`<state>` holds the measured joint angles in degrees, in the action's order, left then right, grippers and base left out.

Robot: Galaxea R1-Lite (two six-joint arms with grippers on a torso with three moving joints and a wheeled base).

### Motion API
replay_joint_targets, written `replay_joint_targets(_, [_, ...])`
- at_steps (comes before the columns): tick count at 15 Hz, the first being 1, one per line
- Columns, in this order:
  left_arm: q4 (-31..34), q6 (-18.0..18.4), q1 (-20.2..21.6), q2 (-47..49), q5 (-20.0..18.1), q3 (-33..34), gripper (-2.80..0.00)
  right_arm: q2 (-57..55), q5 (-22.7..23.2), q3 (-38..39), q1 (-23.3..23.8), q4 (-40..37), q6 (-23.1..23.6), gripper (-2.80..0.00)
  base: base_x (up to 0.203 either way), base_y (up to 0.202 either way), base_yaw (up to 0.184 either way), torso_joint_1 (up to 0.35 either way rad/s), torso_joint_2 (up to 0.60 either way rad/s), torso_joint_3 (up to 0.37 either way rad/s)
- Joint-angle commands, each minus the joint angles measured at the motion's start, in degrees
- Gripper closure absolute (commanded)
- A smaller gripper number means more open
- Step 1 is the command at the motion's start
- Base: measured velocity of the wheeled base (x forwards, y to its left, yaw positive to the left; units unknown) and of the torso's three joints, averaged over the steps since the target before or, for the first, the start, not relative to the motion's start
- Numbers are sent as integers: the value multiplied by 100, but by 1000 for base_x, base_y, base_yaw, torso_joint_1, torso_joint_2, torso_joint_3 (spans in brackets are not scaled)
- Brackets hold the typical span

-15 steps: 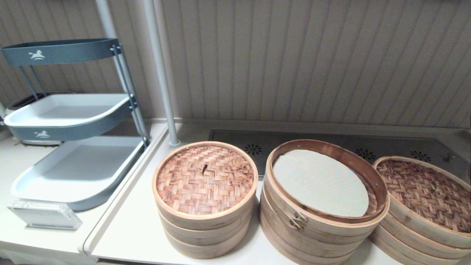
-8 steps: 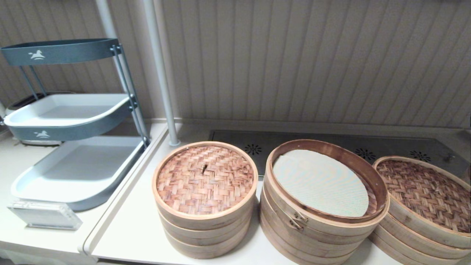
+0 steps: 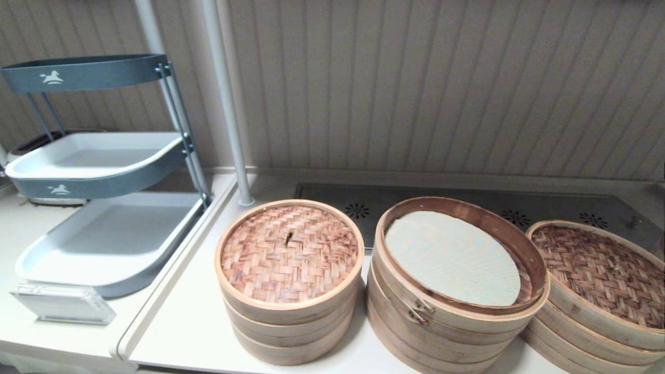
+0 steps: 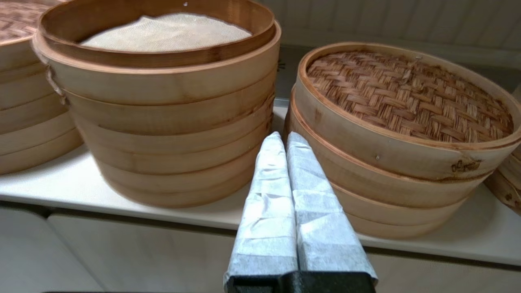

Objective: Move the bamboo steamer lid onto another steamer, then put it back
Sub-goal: Pick up the steamer

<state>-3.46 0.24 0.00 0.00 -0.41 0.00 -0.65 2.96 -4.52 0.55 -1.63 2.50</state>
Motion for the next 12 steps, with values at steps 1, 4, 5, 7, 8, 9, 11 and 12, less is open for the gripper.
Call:
replay_joint_targets(1, [-5, 2, 5, -11, 5, 141, 0, -335, 37, -437, -2, -42, 4, 0, 0, 0, 0, 0, 0, 0])
replay_joint_targets(4, [-5, 2, 0, -9, -3, 141, 0, -1271, 46, -1294, -7, -84, -16, 0, 0, 0, 0, 0, 0, 0])
replay_joint_targets(5, [-5, 2, 0, -9, 5, 141, 0, -1562, 38, -1555, -9, -92, -32, 0, 0, 0, 0, 0, 0, 0])
replay_joint_targets(7, [-5, 2, 9, -9, 5, 141, 0, -2349, 1, -2075, 9, -108, -59, 0, 0, 0, 0, 0, 0, 0])
replay_joint_targets(8, [-5, 2, 0, -9, -3, 141, 0, -2774, -30, -2327, 38, -114, -70, 0, 0, 0, 0, 0, 0, 0])
replay_joint_targets(9, [-5, 2, 0, -9, -3, 141, 0, -3180, -66, -2553, 90, -121, -95, 0, 0, 0, 0, 0, 0, 0])
replay_joint_targets(11, [-5, 2, 0, -9, 0, 141, 0, -3934, -119, -3149, 235, -326, -230, 0, 0, 0, 0, 0, 0, 0])
replay_joint_targets(12, [-5, 2, 0, -9, -3, 141, 0, -4282, -132, -3525, 283, -609, -368, 0, 0, 0, 0, 0, 0, 0])
